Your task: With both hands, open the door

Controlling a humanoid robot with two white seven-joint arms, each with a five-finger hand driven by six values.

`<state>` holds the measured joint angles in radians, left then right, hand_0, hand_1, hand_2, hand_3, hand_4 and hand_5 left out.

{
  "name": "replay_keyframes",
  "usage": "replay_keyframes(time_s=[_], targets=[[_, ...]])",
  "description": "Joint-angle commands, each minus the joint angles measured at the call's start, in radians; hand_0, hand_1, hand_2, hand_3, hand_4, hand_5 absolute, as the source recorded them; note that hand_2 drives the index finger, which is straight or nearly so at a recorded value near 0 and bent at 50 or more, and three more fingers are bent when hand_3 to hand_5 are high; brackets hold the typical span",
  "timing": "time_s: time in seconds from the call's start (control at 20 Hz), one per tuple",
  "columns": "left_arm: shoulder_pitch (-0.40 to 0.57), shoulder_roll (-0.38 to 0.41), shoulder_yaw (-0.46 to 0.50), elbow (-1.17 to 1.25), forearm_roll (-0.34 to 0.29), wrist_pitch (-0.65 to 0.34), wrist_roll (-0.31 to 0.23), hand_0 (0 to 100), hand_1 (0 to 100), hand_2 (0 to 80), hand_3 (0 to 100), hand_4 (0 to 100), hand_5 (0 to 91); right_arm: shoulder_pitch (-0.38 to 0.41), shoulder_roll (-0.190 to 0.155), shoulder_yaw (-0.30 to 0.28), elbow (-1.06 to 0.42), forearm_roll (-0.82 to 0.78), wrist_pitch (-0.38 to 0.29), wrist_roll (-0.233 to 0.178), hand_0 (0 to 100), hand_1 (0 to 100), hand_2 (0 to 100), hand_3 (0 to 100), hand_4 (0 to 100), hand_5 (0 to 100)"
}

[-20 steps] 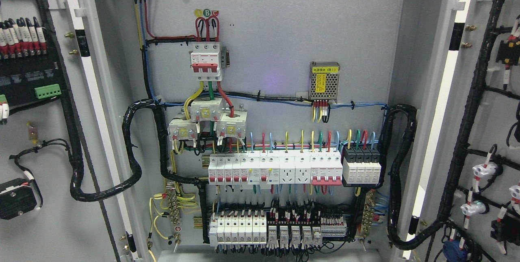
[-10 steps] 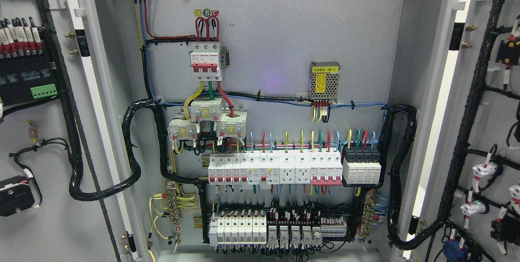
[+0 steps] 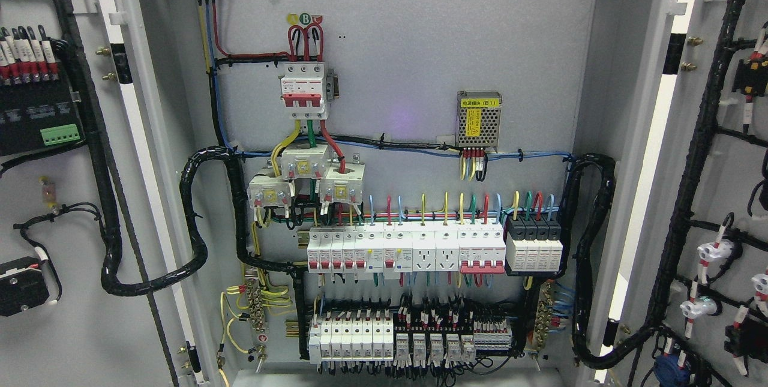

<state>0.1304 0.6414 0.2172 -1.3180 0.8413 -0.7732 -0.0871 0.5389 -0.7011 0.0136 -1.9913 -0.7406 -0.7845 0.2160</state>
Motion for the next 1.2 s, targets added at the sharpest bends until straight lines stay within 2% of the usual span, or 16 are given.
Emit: replay_keyframes(time_s=[0.0,0.15,0.3,0.4,0.55,0.85,1.0,1.15], targets=[[-0.009,0.000,-0.032,0.034,0.002,-0.236,0.000,0,0,0.0,0,3,0.0,0.022,0.049,0.195,0.086,0.043,-0.228,-0.004,0,0,0,0,0,0],[0.005,-0.005,-0.073,-0.061,0.002,-0.236,0.000,0,0,0.0,0,3,0.0,0.073,0.072,0.235,0.120,0.044,-0.222,-0.004,0,0,0,0,0,0],[0.049,-0.014,-0.101,-0.182,-0.001,-0.236,0.000,0,0,0.0,0,3,0.0,0.153,0.095,0.240,0.124,0.056,-0.222,-0.004,0,0,0,0,0,0],[0.083,-0.016,-0.137,-0.246,-0.034,-0.236,0.000,0,0,0.0,0,3,0.0,0.206,0.101,0.241,0.137,0.067,-0.226,-0.004,0,0,0,0,0,0],[0.113,-0.064,-0.211,-0.299,-0.140,-0.239,0.000,0,0,0.0,0,3,0.0,0.266,0.124,0.240,0.179,0.069,-0.228,-0.004,0,0,0,0,0,0],[0.130,-0.210,-0.378,-0.277,-0.395,-0.235,0.000,0,0,0.0,0,3,0.0,0.340,0.175,0.241,0.311,0.067,-0.233,-0.003,0,0,0,0,0,0],[0.158,-0.287,-0.439,-0.213,-0.511,-0.229,0.001,0,0,0.0,0,3,0.0,0.349,0.199,0.249,0.417,0.069,-0.233,-0.001,0,0,0,0,0,0],[0.196,-0.344,-0.476,-0.127,-0.596,-0.222,0.001,0,0,0.0,0,3,0.0,0.348,0.225,0.282,0.511,0.069,-0.233,-0.003,0,0,0,0,0,0]])
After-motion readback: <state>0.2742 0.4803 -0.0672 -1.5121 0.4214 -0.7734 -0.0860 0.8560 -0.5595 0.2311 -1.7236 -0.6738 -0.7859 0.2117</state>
